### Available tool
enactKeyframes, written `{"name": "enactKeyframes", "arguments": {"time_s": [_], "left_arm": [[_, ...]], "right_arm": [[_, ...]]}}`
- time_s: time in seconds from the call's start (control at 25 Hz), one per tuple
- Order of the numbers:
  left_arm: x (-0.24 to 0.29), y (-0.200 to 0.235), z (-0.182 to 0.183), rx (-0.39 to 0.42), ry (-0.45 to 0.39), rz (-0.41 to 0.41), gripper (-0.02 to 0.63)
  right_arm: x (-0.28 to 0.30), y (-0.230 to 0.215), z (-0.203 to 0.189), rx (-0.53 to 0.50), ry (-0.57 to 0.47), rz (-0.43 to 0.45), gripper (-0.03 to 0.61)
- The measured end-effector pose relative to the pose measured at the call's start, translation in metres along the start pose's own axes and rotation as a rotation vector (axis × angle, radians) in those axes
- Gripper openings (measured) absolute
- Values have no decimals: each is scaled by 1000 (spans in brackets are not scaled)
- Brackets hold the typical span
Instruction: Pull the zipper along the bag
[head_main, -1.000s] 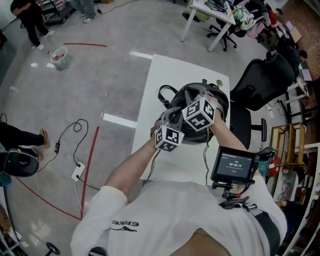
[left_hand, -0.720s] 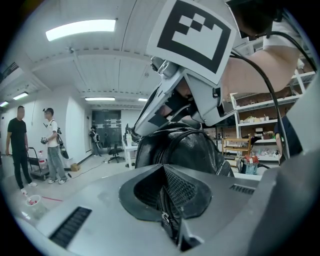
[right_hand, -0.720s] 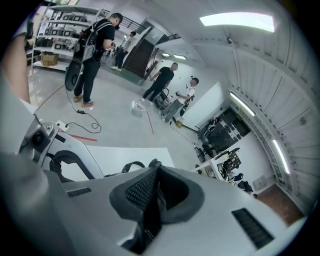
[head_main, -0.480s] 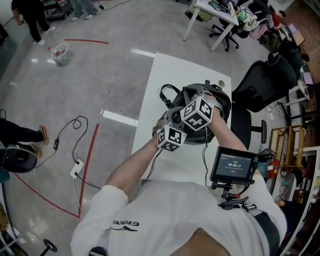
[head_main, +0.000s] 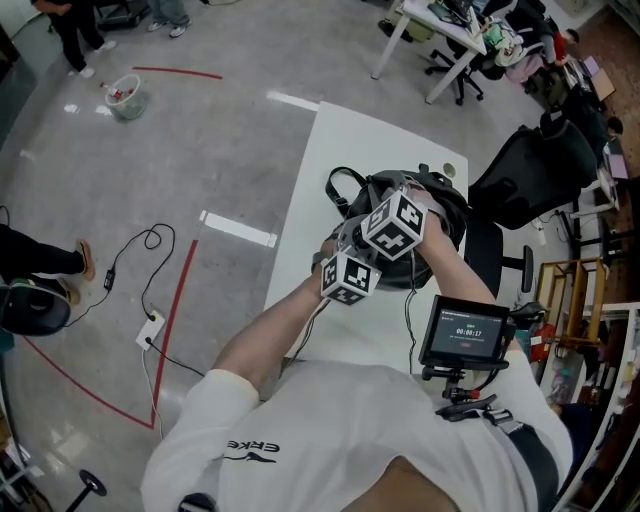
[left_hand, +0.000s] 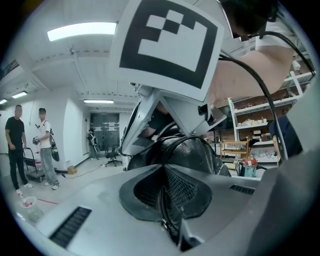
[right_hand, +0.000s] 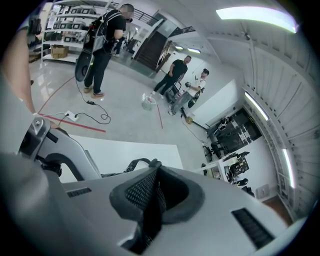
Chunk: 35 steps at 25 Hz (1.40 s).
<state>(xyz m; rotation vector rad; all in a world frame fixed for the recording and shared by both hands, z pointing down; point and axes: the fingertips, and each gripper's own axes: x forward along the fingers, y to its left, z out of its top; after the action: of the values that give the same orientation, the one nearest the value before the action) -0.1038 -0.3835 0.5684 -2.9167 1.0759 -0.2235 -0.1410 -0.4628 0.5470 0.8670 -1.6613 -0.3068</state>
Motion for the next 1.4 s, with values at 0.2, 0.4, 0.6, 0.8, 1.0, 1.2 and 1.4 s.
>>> {"name": "enactKeyframes", "arguments": {"time_s": [0.2, 0.4, 0.6, 0.8, 1.0, 1.2, 1.4], "left_arm": [[-2, -6, 7, 15, -34, -11, 5], [-14, 10, -18, -24, 5, 24, 5], [-16, 4, -40, -57, 59, -41, 38], [-11, -1, -38, -40, 68, -66, 38], [-8, -5, -34, -11, 71, -74, 37], [-5, -7, -31, 9, 70, -84, 37], [-2, -5, -28, 21, 65, -87, 37]], "right_arm": [[5, 6, 1, -16, 24, 40, 18], [5, 6, 1, -10, 18, 49, 18], [6, 9, 3, -27, 23, 60, 18], [8, 12, 4, -52, 37, 71, 18], [14, 17, 5, -91, 57, 79, 18], [24, 26, 4, -126, 87, 91, 18], [32, 34, 5, -162, 108, 104, 18]]}}
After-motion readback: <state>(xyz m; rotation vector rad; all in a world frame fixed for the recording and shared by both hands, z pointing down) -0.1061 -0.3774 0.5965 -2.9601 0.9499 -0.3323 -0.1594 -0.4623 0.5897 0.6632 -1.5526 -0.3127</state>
